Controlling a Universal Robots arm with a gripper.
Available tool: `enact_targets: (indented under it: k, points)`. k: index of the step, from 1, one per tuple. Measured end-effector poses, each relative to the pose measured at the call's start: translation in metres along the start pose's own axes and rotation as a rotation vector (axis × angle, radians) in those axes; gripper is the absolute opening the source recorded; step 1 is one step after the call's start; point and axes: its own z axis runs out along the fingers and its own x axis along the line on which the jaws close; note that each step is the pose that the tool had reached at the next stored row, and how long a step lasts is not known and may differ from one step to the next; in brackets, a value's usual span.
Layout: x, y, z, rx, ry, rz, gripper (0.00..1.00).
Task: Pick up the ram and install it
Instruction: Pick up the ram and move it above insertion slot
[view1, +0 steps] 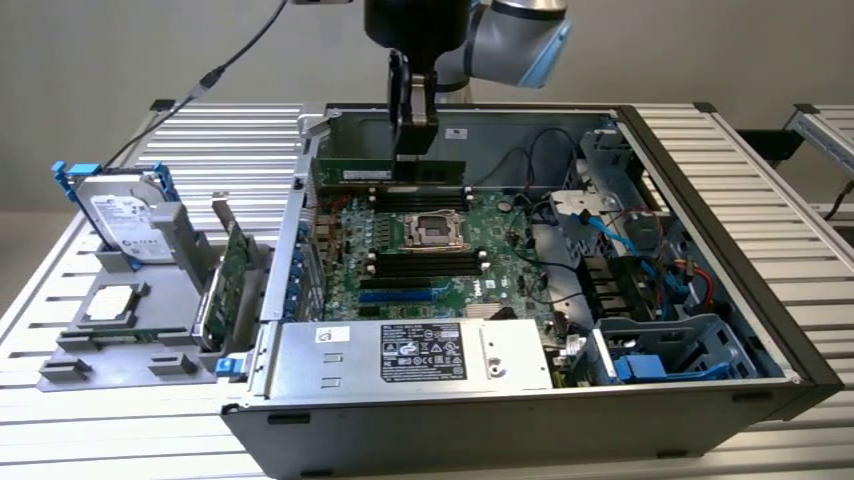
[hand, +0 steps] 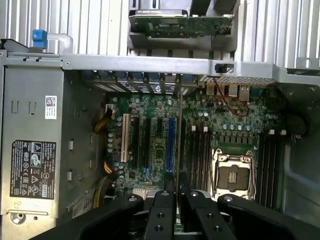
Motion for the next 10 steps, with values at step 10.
enact_targets:
  k: [10]
  points:
    - [-0.010,-0.0194,0.0064,0.0123,-0.0045,0.000,0.14]
